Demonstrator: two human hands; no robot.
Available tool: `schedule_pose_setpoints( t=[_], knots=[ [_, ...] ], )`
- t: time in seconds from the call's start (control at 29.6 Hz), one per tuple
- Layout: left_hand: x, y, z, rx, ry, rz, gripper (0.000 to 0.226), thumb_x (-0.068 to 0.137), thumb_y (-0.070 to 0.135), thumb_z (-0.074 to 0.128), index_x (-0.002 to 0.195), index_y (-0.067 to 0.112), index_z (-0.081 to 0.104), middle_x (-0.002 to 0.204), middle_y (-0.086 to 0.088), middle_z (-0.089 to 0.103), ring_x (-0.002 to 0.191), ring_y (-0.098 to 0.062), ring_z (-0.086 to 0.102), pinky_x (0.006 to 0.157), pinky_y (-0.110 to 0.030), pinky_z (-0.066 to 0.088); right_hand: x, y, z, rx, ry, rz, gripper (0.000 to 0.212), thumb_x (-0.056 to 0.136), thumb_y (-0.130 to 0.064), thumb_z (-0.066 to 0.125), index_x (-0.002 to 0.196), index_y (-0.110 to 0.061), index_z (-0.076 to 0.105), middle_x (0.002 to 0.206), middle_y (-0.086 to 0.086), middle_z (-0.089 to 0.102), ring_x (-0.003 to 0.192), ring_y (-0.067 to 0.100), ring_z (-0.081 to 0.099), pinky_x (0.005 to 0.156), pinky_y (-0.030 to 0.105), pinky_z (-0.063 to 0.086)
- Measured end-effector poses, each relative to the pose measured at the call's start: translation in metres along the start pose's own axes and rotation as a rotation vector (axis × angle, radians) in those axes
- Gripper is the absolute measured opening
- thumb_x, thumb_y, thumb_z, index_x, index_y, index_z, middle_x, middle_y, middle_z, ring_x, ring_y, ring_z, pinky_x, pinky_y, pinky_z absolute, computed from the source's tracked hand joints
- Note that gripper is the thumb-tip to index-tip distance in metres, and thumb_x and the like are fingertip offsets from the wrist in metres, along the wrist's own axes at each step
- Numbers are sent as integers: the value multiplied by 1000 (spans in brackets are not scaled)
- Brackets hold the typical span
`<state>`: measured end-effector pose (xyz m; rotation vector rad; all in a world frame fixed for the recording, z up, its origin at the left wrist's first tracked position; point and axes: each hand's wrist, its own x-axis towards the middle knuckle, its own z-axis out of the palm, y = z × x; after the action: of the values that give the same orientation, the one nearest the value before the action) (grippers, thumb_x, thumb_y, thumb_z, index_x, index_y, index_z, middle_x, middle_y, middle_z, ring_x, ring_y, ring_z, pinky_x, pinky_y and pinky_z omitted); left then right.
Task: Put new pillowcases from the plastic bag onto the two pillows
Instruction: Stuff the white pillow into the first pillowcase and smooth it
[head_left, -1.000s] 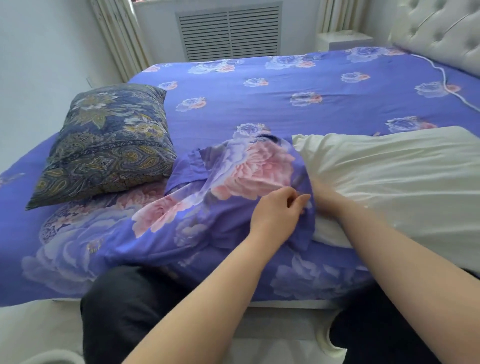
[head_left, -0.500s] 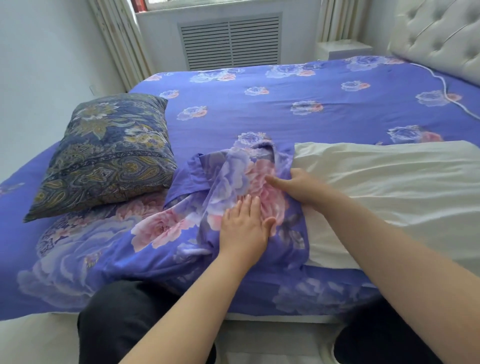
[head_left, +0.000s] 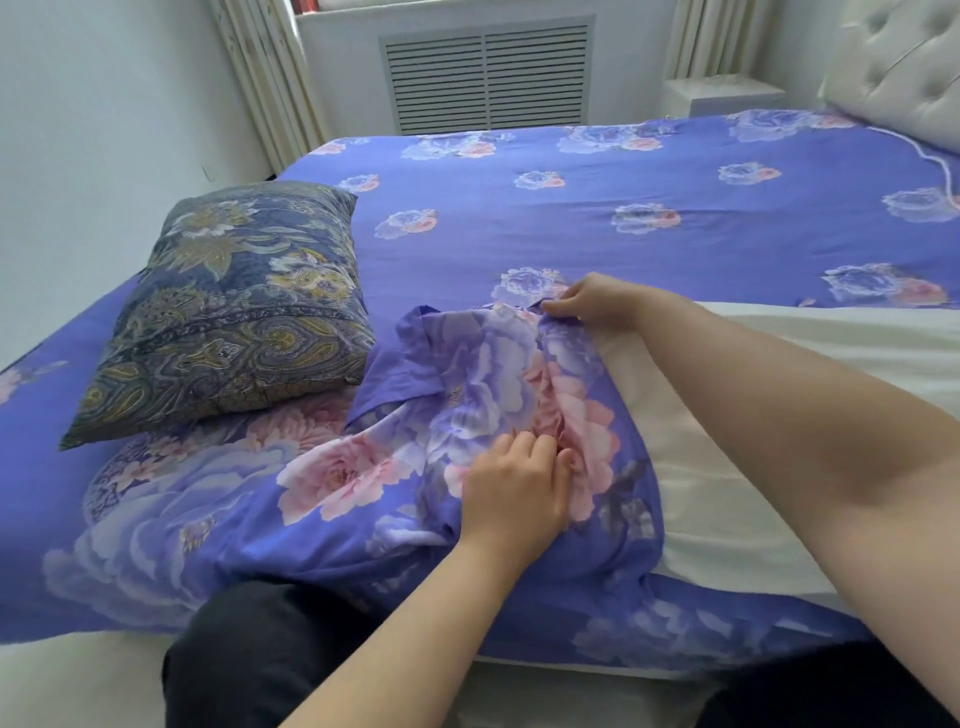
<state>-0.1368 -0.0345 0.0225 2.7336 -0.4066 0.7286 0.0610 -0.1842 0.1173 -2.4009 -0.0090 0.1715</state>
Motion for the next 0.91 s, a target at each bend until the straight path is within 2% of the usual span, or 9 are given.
schedule_pose_setpoints(
  t=[0.1, 0.17, 0.27, 0.37, 0.47, 0.54, 0.64, 0.78, 0.91],
  knots=[
    [-5, -22, 4, -141, 63, -34, 33, 93, 29, 41, 108, 15, 66, 110, -1, 66, 100, -24, 60, 86, -38, 45, 6, 55, -31, 183, 440, 214, 33, 92, -26, 52, 99, 3, 67, 99, 25, 65, 100, 30, 61, 79, 33, 45],
    [-9, -32, 7, -173, 64, -7, 38, 94, 31, 41, 122, 15, 61, 127, -1, 59, 116, -20, 55, 99, -33, 36, -6, 87, -35, 28, 470, 345, 37, 92, -22, 50, 105, 11, 62, 113, 34, 57, 110, 39, 56, 87, 38, 42],
    [-18, -37, 12, -196, 84, 49, 39, 94, 32, 43, 129, 16, 54, 135, 0, 52, 123, -19, 49, 103, -31, 32, -24, 95, -26, -40, 361, 266, 19, 87, -12, 50, 84, 0, 64, 96, 33, 51, 96, 40, 55, 79, 34, 40],
    [-30, -42, 17, -214, 171, 132, 33, 92, 28, 50, 123, 17, 51, 133, -2, 49, 123, -24, 47, 104, -34, 34, -53, 77, -18, -186, 515, -7, 38, 87, -15, 55, 125, -10, 55, 128, 19, 52, 119, 36, 48, 99, 41, 37],
    [-41, -47, 19, -246, 239, 173, 20, 88, 26, 56, 104, 18, 49, 117, -1, 49, 109, -28, 50, 96, -35, 39, -108, 50, 11, -268, 568, -405, 33, 84, -16, 63, 116, -9, 61, 117, 17, 59, 111, 35, 54, 97, 40, 38],
    [-46, -50, 19, -228, 246, 151, 20, 86, 28, 58, 101, 18, 48, 111, -2, 50, 103, -28, 51, 92, -35, 40, -143, 41, 36, -310, 511, -471, 33, 85, -25, 64, 114, -8, 60, 114, 16, 57, 109, 34, 53, 96, 40, 38],
    [-48, -56, 16, -216, 237, 81, 25, 85, 31, 59, 103, 18, 49, 112, -3, 53, 102, -26, 50, 95, -31, 35, -181, 46, 54, -405, 496, -274, 50, 85, -47, 60, 114, -6, 53, 112, 16, 51, 107, 35, 46, 93, 42, 37],
    [-47, -52, 8, -226, 230, 10, 25, 86, 30, 57, 105, 16, 51, 116, -3, 53, 106, -25, 49, 99, -28, 30, -211, 59, 48, -396, 419, 45, 59, 77, -71, 44, 93, -15, 52, 101, 9, 58, 100, 32, 52, 83, 40, 38],
    [-49, -37, 0, -260, 227, -23, 25, 86, 30, 58, 106, 16, 52, 117, -3, 54, 108, -25, 48, 96, -32, 34, -224, 57, 61, -91, 393, 50, 47, 77, -62, 60, 97, -22, 48, 86, -4, 61, 89, 24, 59, 83, 41, 43]
  ],
)
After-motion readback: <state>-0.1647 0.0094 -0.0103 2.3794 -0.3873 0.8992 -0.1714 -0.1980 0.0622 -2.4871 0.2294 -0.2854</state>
